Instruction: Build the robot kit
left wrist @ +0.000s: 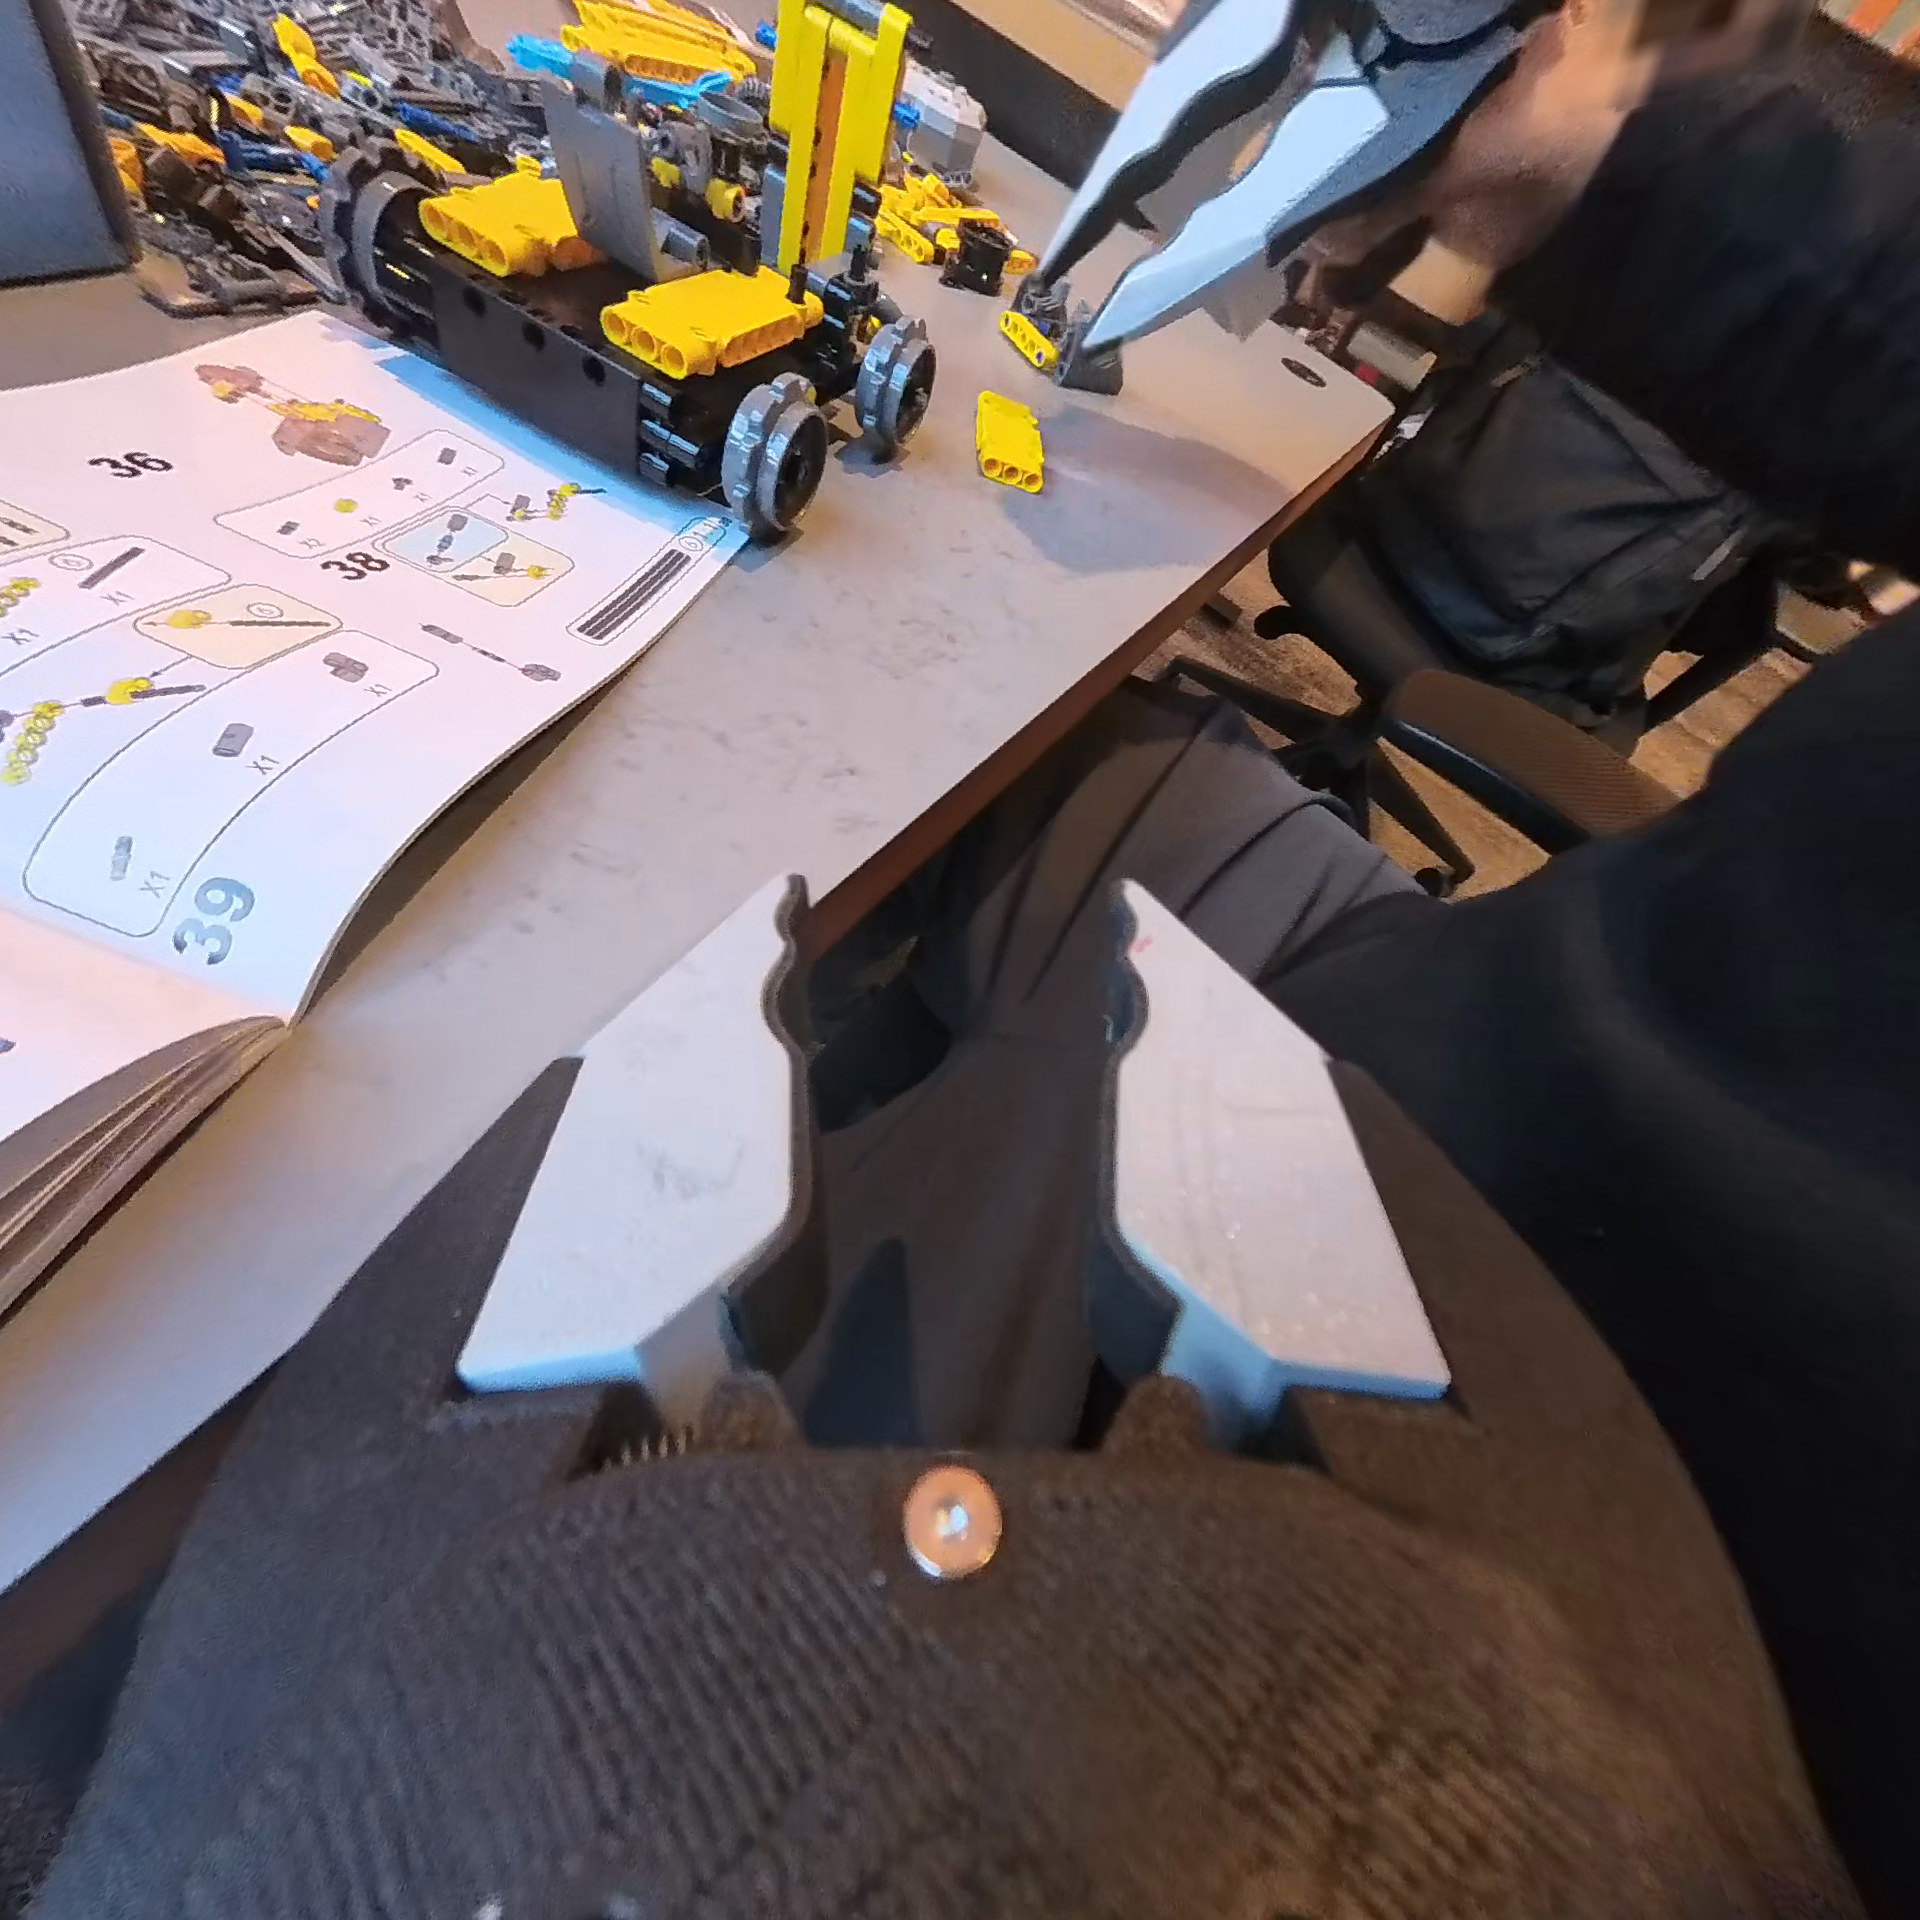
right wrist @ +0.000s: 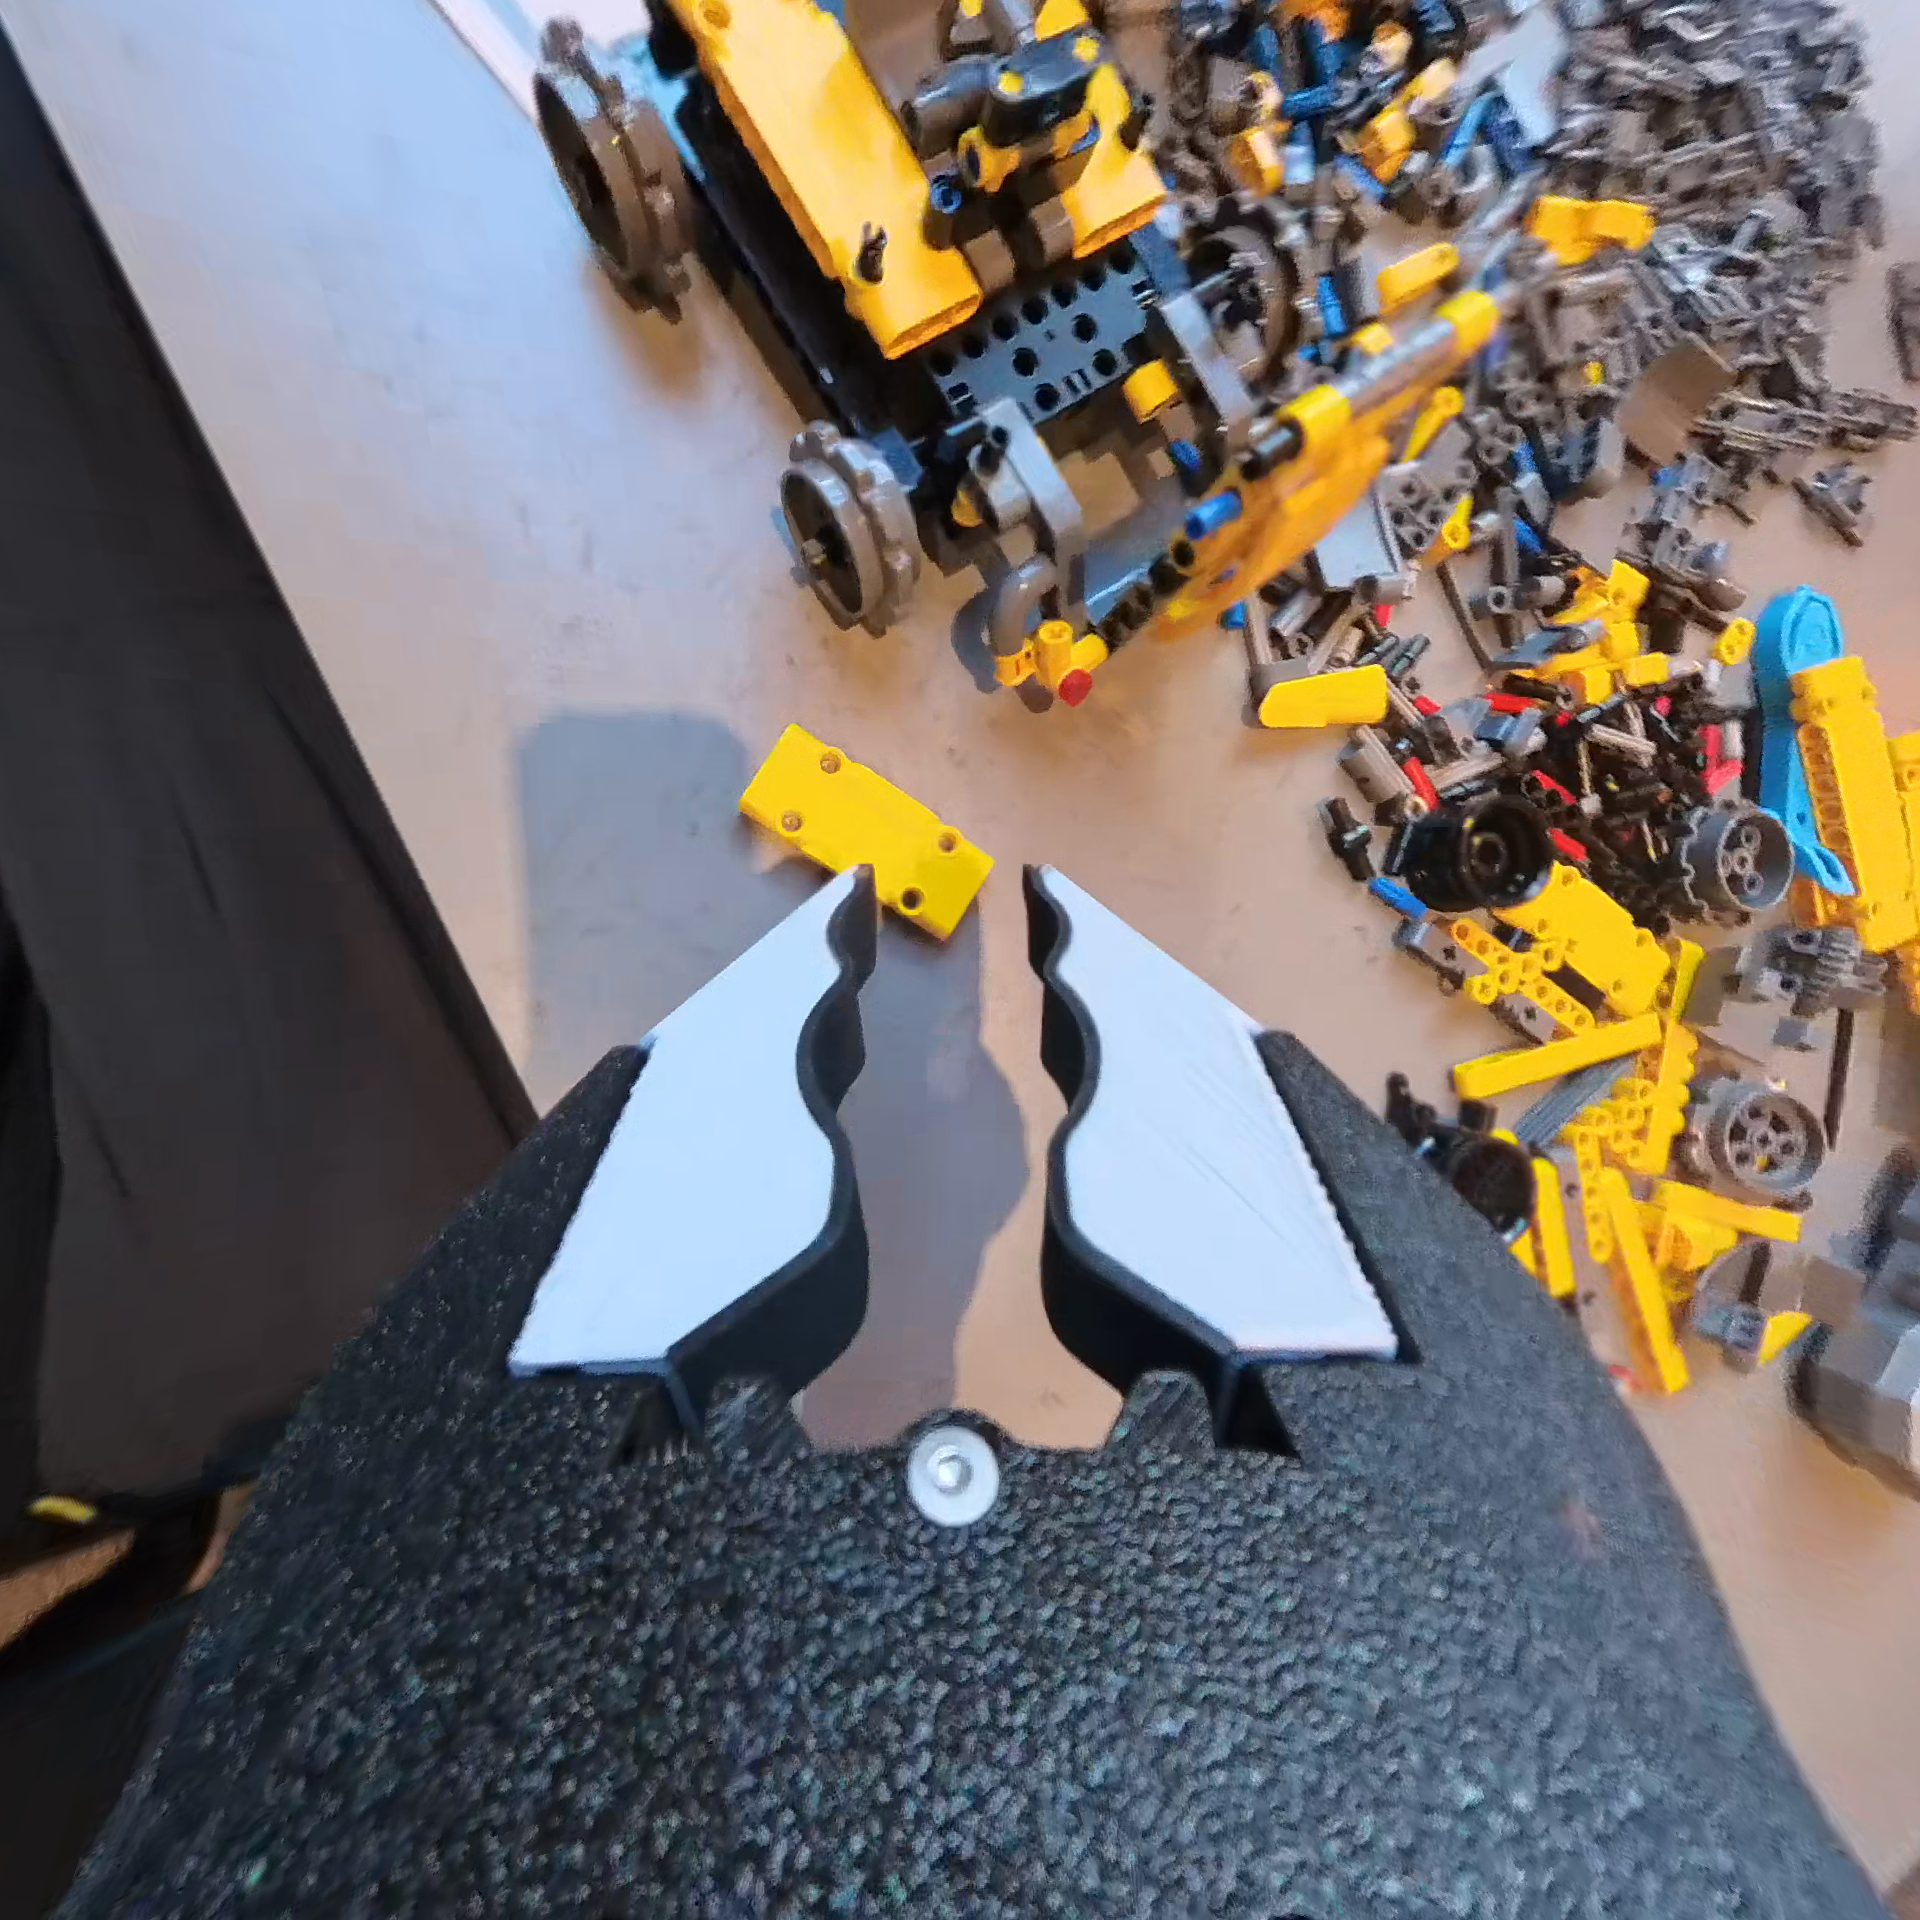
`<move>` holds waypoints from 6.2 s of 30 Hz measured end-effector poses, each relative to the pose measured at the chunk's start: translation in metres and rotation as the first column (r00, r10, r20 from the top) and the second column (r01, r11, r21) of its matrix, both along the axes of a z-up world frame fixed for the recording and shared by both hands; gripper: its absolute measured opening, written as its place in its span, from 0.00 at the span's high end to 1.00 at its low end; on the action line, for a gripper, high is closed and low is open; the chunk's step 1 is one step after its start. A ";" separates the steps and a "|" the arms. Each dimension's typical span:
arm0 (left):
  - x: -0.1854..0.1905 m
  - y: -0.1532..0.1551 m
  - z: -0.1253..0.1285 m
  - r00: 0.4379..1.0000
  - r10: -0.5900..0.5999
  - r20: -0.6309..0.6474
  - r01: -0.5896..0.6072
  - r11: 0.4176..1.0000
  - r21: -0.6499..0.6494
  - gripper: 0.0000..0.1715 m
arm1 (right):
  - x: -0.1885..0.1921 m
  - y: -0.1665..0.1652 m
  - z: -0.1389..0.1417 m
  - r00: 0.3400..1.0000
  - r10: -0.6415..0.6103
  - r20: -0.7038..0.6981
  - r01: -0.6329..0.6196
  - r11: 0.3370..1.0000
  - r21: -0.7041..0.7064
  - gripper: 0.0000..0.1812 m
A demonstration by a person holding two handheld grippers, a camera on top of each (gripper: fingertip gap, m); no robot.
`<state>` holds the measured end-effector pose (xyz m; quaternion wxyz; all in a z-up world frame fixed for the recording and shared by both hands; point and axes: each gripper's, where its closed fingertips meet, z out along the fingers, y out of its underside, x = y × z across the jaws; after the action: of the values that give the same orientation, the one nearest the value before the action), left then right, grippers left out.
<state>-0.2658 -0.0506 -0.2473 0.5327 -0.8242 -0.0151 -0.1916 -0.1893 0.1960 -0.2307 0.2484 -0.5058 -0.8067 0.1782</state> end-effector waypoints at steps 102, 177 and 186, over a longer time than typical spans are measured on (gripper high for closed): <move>-0.054 0.169 0.109 0.949 -0.136 -0.284 0.111 0.988 -0.103 0.73 | -0.107 0.103 0.007 0.983 -0.090 -0.160 0.030 0.939 -0.342 0.96; -0.133 0.322 -0.027 0.545 -0.707 -0.450 0.114 0.594 -0.796 0.95 | -0.104 0.159 0.057 0.827 -0.391 -0.405 0.111 0.819 -0.563 0.95; -0.131 0.322 -0.021 0.538 -0.700 -0.470 0.133 0.621 -0.772 1.00 | -0.104 0.158 0.057 0.829 -0.388 -0.404 0.107 0.818 -0.565 0.95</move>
<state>-0.3971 0.2715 -0.2679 0.0965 -0.9306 0.3500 0.0471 -0.2929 0.3537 -0.1735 0.3248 -0.5935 -0.5592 0.4791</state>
